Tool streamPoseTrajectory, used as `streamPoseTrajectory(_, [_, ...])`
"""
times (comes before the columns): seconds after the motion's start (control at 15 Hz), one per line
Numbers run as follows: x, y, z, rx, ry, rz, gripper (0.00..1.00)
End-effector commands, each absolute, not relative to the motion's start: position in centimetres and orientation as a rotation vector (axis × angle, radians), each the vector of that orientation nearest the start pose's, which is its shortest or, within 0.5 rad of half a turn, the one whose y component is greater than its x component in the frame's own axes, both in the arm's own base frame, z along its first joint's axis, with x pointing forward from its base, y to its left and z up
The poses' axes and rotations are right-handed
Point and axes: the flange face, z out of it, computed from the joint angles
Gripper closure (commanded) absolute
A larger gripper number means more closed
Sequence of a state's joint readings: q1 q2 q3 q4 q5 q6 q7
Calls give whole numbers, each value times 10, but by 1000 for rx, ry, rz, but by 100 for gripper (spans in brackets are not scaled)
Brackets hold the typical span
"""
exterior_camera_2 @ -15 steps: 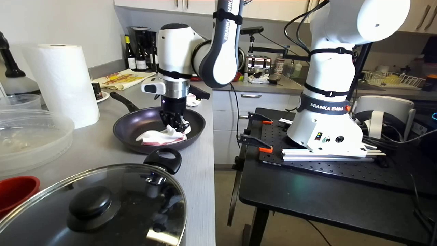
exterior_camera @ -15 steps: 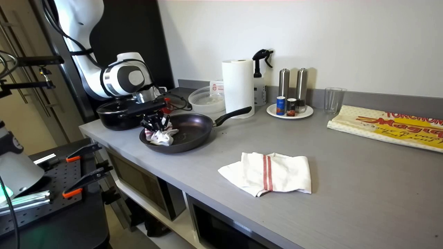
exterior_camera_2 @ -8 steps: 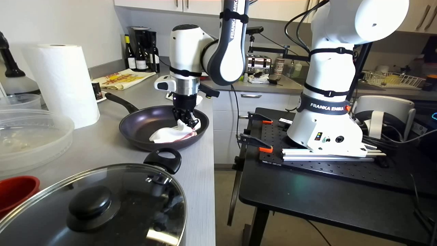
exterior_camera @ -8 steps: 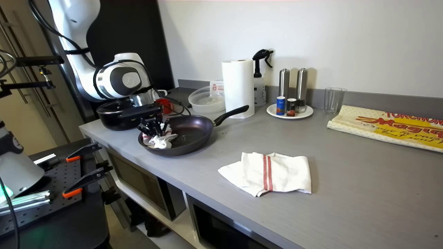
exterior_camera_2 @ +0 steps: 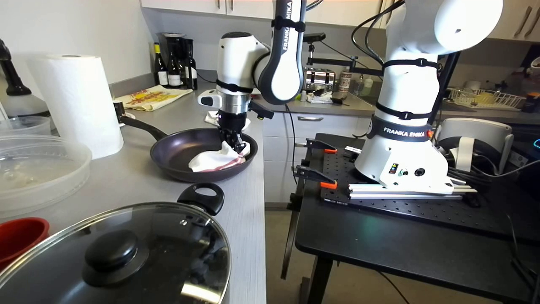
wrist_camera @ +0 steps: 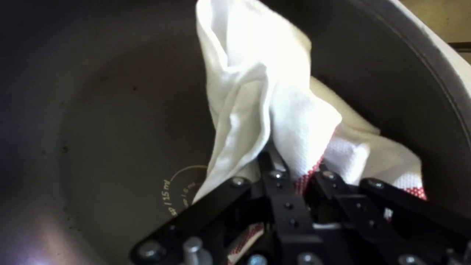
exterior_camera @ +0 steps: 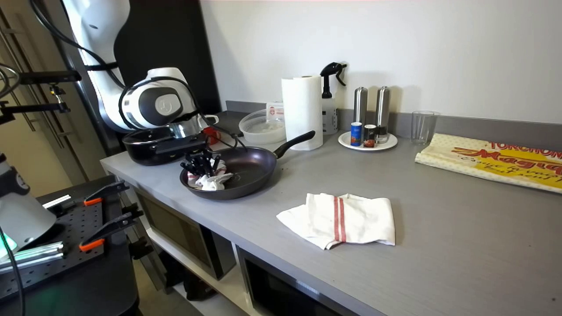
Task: Use the left towel to wipe the pan
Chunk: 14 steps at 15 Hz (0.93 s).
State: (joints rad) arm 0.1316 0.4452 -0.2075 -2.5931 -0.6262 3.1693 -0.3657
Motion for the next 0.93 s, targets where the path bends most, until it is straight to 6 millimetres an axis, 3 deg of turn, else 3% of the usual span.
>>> streamPoseTrajectory(0.0, [430, -10, 85, -2973, -1399, -143, 97])
streamPoseTrajectory(0.33, [444, -30, 83, -3031, -1264, -210, 97])
streamPoseTrajectory(0.87, [462, -61, 90, -3071, -809, -317, 97])
